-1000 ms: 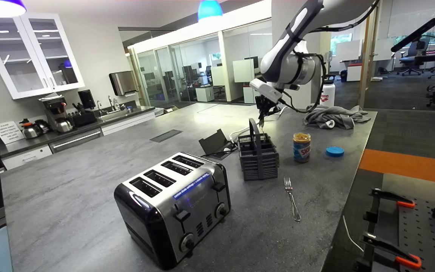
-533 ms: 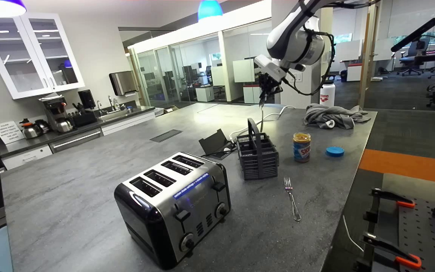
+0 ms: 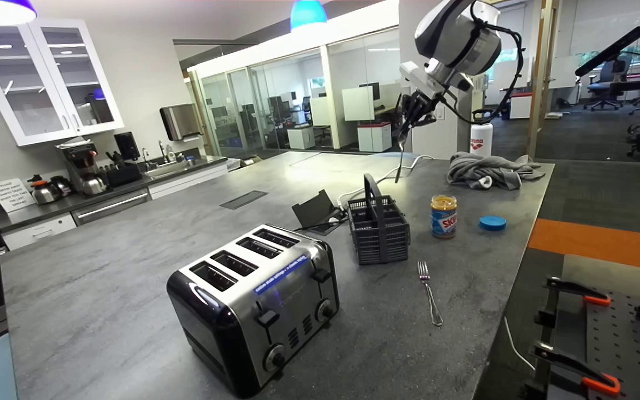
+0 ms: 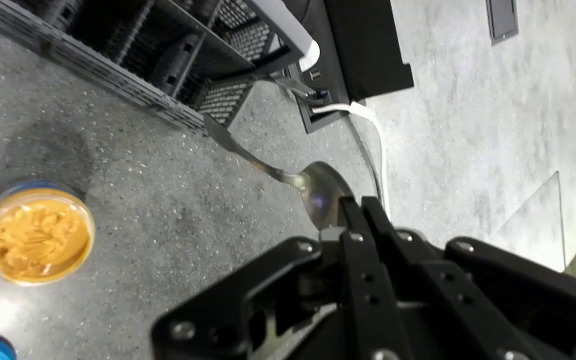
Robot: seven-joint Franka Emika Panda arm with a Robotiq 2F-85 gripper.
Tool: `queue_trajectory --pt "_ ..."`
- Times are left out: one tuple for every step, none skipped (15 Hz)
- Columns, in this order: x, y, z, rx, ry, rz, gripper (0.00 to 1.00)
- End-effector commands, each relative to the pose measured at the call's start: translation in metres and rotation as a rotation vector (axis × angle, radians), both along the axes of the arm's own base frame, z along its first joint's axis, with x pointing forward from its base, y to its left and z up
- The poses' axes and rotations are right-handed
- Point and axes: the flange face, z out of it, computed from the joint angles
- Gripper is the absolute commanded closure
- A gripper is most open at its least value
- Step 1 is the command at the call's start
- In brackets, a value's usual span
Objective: Remove the spoon from the cutlery holder.
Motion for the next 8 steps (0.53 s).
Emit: queue_trajectory --pt "-0.023 0.004 0.016 0.128 -0.007 0.151 0.99" --pt "-0.031 0.004 0.018 0.155 0.012 0.196 0.99" --pt "-0.038 0.004 0.019 0.179 0.042 0.240 0.99" --pt "-0.044 0.005 0.020 0.202 0.072 0.278 0.99" --pt "-0.050 0.007 0.019 0.226 0.109 0.324 0.99" --pt "-0.055 0.008 0.020 0.246 0.147 0.369 0.99" --pt "-0.061 0.012 0.018 0.263 0.199 0.410 0.99" --pt "-0.066 0.015 0.017 0.271 0.251 0.449 0.99"
